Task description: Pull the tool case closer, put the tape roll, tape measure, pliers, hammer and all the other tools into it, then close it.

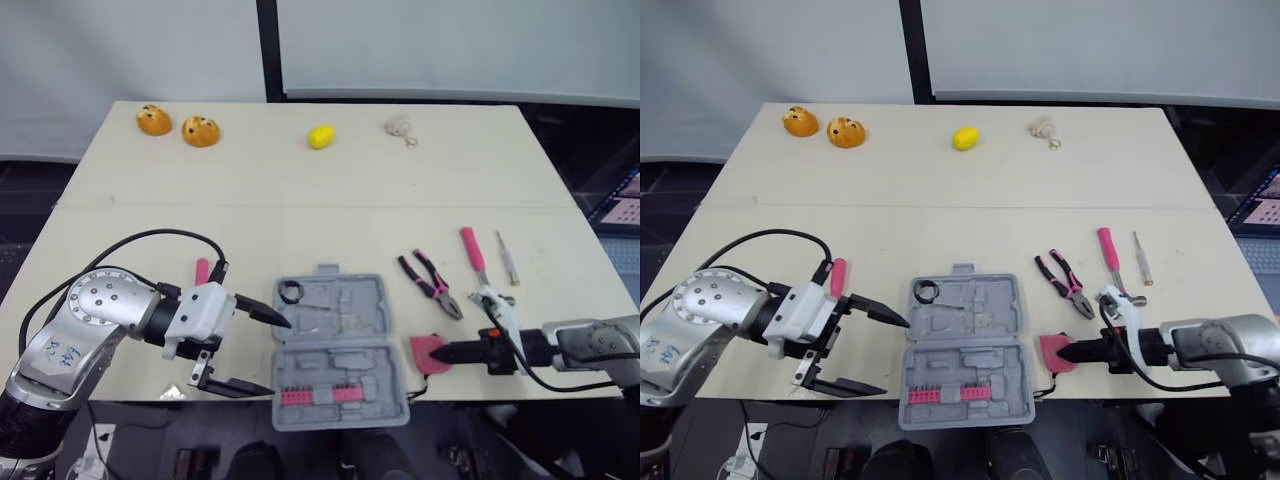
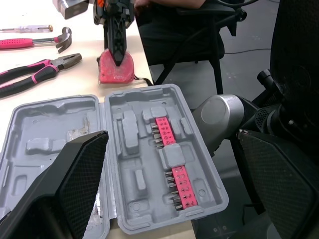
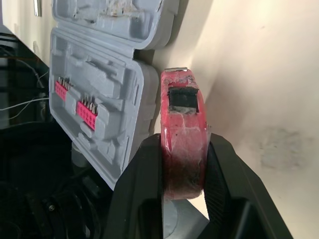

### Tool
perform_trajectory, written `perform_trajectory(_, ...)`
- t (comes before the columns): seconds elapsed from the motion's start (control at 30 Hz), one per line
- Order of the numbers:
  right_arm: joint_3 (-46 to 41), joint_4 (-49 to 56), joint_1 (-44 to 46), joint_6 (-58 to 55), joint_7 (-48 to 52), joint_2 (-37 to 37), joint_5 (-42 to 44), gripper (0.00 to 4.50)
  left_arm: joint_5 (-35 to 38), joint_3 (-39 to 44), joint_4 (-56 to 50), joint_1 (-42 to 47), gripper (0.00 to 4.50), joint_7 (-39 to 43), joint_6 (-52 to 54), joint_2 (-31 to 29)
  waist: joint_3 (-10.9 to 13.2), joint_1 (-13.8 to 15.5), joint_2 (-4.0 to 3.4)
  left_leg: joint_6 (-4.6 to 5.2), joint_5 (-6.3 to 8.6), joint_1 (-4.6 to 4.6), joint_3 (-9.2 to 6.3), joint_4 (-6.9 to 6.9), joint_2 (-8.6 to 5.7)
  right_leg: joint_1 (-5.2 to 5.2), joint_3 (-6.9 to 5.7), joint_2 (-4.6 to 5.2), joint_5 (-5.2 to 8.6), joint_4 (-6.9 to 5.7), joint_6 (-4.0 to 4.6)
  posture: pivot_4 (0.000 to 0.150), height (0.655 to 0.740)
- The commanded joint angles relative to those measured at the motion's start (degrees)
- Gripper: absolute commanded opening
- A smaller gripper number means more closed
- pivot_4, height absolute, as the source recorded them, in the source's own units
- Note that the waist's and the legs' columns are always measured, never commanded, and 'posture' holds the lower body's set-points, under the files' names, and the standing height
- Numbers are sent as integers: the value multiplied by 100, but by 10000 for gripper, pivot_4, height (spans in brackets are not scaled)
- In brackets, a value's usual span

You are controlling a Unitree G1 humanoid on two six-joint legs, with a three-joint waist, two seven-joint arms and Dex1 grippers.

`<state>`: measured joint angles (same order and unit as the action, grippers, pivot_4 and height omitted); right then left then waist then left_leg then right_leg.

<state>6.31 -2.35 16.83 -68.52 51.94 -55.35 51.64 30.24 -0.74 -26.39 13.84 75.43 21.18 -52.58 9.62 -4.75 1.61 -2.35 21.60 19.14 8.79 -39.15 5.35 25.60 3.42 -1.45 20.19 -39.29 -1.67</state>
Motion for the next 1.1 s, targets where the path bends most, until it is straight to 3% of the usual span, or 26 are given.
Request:
perform_trajectory(0.03,-73,-61,86,-7,184,88,-173,5318,1,54,-170,8,45000,-39,-46,-68,0,0,0,0,0,0,0,0,0,0,0,0,0,0,0,1500,7400)
perform_trajectory(0.3,-135,-108,98,-82,240,302,-478,5318,-84,17,-216,16,45000,-96,-114,-60,0,-3,0,0,0,-1,0,0,0,0,0,0,0,-1,0,1500,7400)
perform_trajectory(0.57,-430,-11,139,-273,631,-178,-475,44037,-149,-21,-187,34,45000,-125,-166,-25,1,1,-1,0,0,-1,0,0,-2,0,0,0,0,-2,0,1500,7400)
perform_trajectory(0.67,-469,37,169,-168,867,-443,-573,44739,-150,-6,-166,44,45000,-120,-177,-34,1,0,-2,0,0,-1,0,-1,-2,0,0,0,0,-2,0,1500,7400)
perform_trajectory(0.8,-288,269,41,1270,1725,-935,-1241,44739,-140,32,-125,71,45000,-104,-201,-55,3,-1,-6,0,0,-3,0,0,-3,0,1,0,0,-1,0,1500,7400)
perform_trajectory(1.0,-89,-231,-328,6252,2964,-541,-3016,44739,-142,28,-72,180,45000,-130,-195,-29,3,0,-6,0,0,-5,-1,-1,-5,-6,-2,0,0,4,0,1500,7400)
perform_trajectory(1.1,48,-874,-175,7341,3018,-108,-3471,44739,-158,14,-56,223,45000,-155,-203,-9,3,1,-6,0,0,-9,0,-4,-5,-8,-2,-1,0,0,0,1500,7400)
